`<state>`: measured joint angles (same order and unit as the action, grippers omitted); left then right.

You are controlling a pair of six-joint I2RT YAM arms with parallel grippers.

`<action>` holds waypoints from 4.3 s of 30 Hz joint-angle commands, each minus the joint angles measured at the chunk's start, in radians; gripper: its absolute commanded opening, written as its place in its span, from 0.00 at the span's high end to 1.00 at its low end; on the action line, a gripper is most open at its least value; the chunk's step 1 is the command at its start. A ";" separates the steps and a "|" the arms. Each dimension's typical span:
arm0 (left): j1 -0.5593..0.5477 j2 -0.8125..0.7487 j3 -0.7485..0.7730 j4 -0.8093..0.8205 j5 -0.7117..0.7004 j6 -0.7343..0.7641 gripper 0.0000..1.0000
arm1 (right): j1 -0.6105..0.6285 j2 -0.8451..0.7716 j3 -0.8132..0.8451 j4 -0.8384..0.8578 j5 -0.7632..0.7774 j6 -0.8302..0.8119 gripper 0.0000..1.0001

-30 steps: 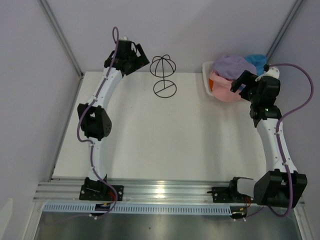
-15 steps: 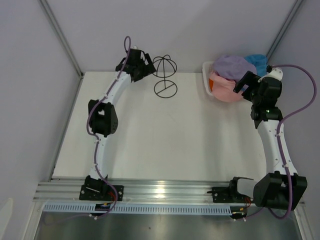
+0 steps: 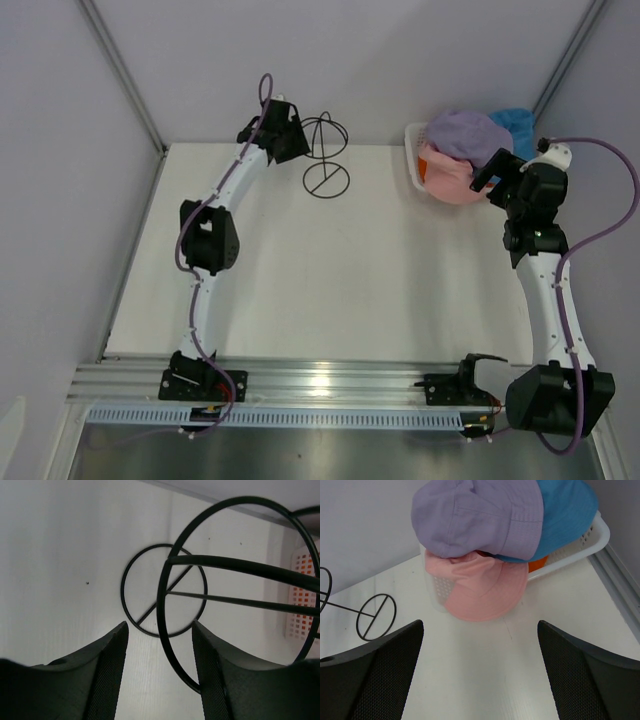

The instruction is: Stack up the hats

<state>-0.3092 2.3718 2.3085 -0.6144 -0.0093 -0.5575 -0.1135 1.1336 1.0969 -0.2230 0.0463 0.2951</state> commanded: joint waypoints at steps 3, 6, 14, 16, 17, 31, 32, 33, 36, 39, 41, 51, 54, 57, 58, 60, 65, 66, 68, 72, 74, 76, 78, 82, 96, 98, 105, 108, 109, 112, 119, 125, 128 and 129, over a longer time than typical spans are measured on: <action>-0.021 -0.124 -0.012 -0.151 -0.047 0.047 0.43 | -0.006 -0.049 -0.019 0.013 0.020 0.009 0.00; -0.030 -0.166 -0.030 -0.246 -0.058 0.044 0.39 | -0.008 -0.067 -0.041 0.022 0.020 0.021 0.00; -0.070 -0.368 -0.382 -0.257 -0.079 0.054 0.33 | -0.011 -0.093 -0.104 0.042 -0.019 0.070 0.01; -0.074 -0.408 -0.441 -0.254 -0.066 0.051 0.33 | -0.009 -0.100 -0.107 0.040 -0.025 0.072 0.00; -0.076 -0.422 -0.457 -0.255 -0.057 0.045 0.33 | -0.009 -0.104 -0.108 0.033 -0.026 0.072 0.00; -0.238 -0.854 -0.995 -0.183 -0.010 -0.027 0.32 | -0.011 -0.124 -0.131 0.007 -0.026 0.102 0.00; -0.249 -0.879 -1.058 -0.182 -0.018 -0.045 0.32 | -0.011 -0.120 -0.131 0.005 -0.034 0.104 0.00; -0.258 -0.926 -1.077 -0.179 -0.012 -0.053 0.32 | -0.011 -0.110 -0.131 0.004 -0.034 0.105 0.00; -0.301 -1.015 -1.155 -0.162 -0.012 -0.081 0.31 | -0.011 -0.098 -0.135 0.017 -0.031 0.104 0.00; -0.335 -1.077 -1.198 -0.186 -0.037 -0.093 0.29 | -0.011 -0.078 -0.126 0.060 -0.022 0.076 0.00; -0.337 -1.105 -1.213 -0.192 -0.049 -0.091 0.27 | -0.011 -0.054 -0.102 0.082 -0.007 0.053 0.00; -0.335 -1.247 -1.025 -0.341 -0.061 0.019 0.00 | -0.009 0.280 0.288 0.033 -0.034 -0.082 0.00; -0.318 -1.290 -0.934 -0.396 -0.055 0.074 0.00 | -0.008 0.425 0.470 -0.019 -0.103 -0.144 0.00; -0.272 -1.327 -0.833 -0.447 -0.011 0.142 0.01 | -0.003 0.593 0.676 -0.111 -0.177 -0.183 0.03; -0.263 -1.338 -0.796 -0.459 -0.017 0.159 0.00 | 0.001 0.633 0.722 -0.152 -0.189 -0.195 0.01; -0.225 -1.362 -0.750 -0.475 -0.053 0.191 0.00 | 0.026 0.737 0.836 -0.196 -0.184 -0.218 0.00; -0.133 -1.362 -0.687 -0.466 -0.028 0.226 0.00 | 0.087 0.859 0.957 -0.274 -0.122 -0.315 0.00; -0.117 -1.356 -0.692 -0.463 -0.026 0.226 0.00 | 0.107 0.880 0.963 -0.277 -0.102 -0.332 0.01; -0.110 -1.344 -0.695 -0.458 -0.017 0.232 0.01 | 0.110 0.896 0.966 -0.274 -0.043 -0.366 0.00; -0.102 -1.307 -0.689 -0.456 -0.004 0.242 0.01 | 0.138 0.920 0.966 -0.262 0.088 -0.384 0.12; -0.100 -1.292 -0.678 -0.458 -0.003 0.246 0.01 | 0.127 0.927 0.971 -0.262 0.092 -0.375 0.24; -0.099 -1.289 -0.678 -0.450 -0.003 0.246 0.01 | 0.124 0.919 0.972 -0.260 0.086 -0.370 0.55; -0.099 -1.293 -0.684 -0.430 0.002 0.245 0.00 | 0.126 0.884 0.965 -0.231 0.093 -0.378 0.82; -0.097 -1.290 -0.704 -0.389 0.051 0.238 0.00 | 0.132 0.804 0.983 -0.197 0.067 -0.398 0.92; -0.068 -1.381 -0.830 -0.191 0.063 0.180 0.01 | 0.195 0.485 1.075 -0.225 -0.402 -0.121 0.94; -0.061 -1.405 -0.874 -0.164 0.075 0.173 0.00 | 0.228 0.428 1.031 -0.205 -0.482 -0.065 0.95; 0.031 -1.491 -0.911 -0.185 0.080 0.134 0.01 | 0.457 0.290 0.845 -0.194 -0.528 0.009 0.94; 0.053 -1.554 -0.917 -0.203 0.081 0.143 0.00 | 0.552 0.232 0.747 -0.194 -0.516 -0.002 0.93; 0.056 -1.568 -0.917 -0.209 0.080 0.143 0.00 | 0.573 0.218 0.724 -0.196 -0.510 -0.008 0.93; 0.059 -1.615 -0.917 -0.249 0.075 0.151 0.01 | 0.659 0.183 0.638 -0.197 -0.510 -0.022 0.92; 0.061 -1.665 -0.955 -0.274 0.111 0.142 0.01 | 0.775 0.192 0.590 -0.262 -0.447 -0.057 0.92; 0.061 -1.685 -1.085 -0.188 0.166 0.096 0.00 | 0.785 0.164 0.480 -0.208 -0.491 -0.027 0.93; 0.061 -1.694 -1.143 -0.094 0.225 0.058 0.01 | 0.799 0.150 0.437 -0.202 -0.462 -0.054 0.94; 0.061 -1.697 -1.170 -0.084 0.238 0.041 0.01 | 0.802 0.146 0.429 -0.199 -0.421 -0.068 0.94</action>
<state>-0.2584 0.6884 1.1816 -0.8036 0.1486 -0.4572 0.6720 1.3140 1.5452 -0.4828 -0.4221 0.2516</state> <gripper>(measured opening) 0.994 0.067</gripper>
